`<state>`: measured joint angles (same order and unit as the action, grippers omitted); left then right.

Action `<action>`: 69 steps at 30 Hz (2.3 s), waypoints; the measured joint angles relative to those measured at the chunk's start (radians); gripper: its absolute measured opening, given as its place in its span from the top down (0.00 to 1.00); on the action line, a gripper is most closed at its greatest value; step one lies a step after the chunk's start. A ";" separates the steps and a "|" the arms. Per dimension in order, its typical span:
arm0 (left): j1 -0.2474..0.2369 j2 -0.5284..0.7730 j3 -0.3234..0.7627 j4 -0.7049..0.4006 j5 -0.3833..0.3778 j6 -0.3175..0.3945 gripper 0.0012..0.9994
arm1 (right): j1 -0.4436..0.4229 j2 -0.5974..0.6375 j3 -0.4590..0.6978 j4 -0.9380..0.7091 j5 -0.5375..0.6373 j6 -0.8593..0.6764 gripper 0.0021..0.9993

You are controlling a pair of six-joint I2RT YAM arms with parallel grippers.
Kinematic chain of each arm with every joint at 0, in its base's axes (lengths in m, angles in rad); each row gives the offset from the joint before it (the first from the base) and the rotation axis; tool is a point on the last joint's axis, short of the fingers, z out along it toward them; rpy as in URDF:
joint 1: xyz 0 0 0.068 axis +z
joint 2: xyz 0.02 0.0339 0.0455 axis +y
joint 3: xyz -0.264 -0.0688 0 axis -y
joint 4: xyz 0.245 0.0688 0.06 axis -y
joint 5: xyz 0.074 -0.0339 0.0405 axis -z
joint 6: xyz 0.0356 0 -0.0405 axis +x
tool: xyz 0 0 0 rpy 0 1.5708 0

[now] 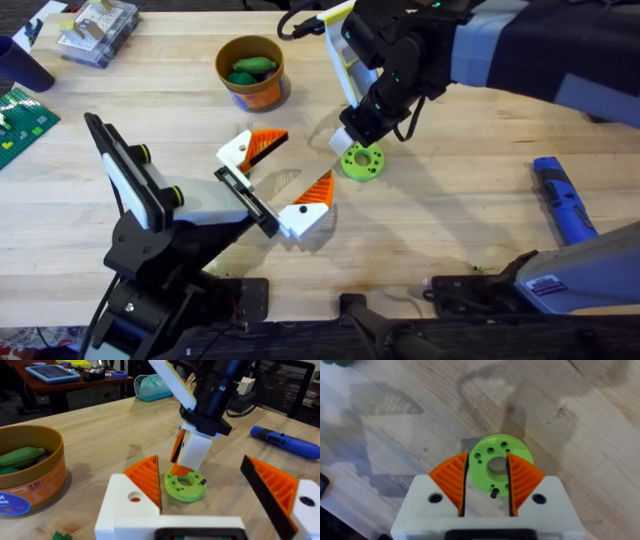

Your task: Pick up the gripper from the table and insert it into the empty holder that is missing its gripper. Then pick up a screw, insert it into the mounting hole, and use the screwdriver to tighten it. Finally, clean up the table by picking up the vegetable and placing it into the bucket.

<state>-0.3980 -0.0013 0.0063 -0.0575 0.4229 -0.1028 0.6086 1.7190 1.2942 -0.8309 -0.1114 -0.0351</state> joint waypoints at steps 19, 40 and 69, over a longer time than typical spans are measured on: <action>-0.002 0.001 0.000 0.002 0.000 0.000 0.01 | -0.063 -0.225 0.019 -0.197 -0.032 0.042 0.56; -0.002 0.001 0.000 0.002 0.000 0.000 0.01 | -0.112 -0.506 -0.198 -0.158 -0.032 0.139 0.56; -0.002 0.001 0.000 0.002 0.000 0.000 0.01 | 0.072 -0.131 -0.221 -0.007 0.134 0.087 0.56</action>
<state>-0.3996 -0.0002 0.0063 -0.0551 0.4229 -0.1032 0.6805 1.5880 1.0730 -0.8375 0.0222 0.0517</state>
